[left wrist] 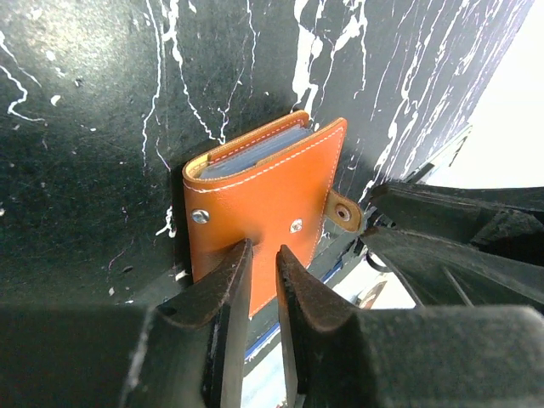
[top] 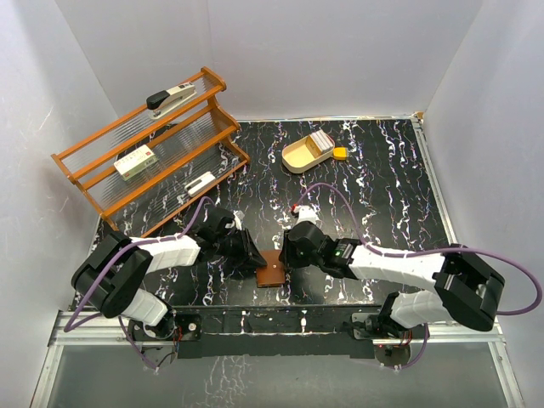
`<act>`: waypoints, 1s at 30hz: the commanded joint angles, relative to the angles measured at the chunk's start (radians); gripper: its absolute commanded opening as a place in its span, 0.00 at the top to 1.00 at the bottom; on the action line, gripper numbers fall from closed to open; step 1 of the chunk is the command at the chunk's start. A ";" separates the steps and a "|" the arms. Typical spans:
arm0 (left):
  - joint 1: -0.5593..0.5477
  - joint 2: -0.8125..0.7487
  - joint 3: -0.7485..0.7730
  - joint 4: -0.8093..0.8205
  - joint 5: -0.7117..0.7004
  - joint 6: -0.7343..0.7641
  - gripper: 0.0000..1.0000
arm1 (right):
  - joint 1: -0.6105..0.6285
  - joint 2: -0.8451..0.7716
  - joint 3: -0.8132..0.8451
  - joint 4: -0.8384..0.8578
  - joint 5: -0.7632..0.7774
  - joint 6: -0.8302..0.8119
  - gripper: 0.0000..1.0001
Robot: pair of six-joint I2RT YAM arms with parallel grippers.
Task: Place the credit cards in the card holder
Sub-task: Close the card holder at the center of the board.
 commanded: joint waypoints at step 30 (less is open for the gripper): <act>-0.016 0.031 -0.040 -0.040 -0.061 -0.007 0.84 | 0.004 0.043 -0.035 0.222 -0.159 0.105 0.61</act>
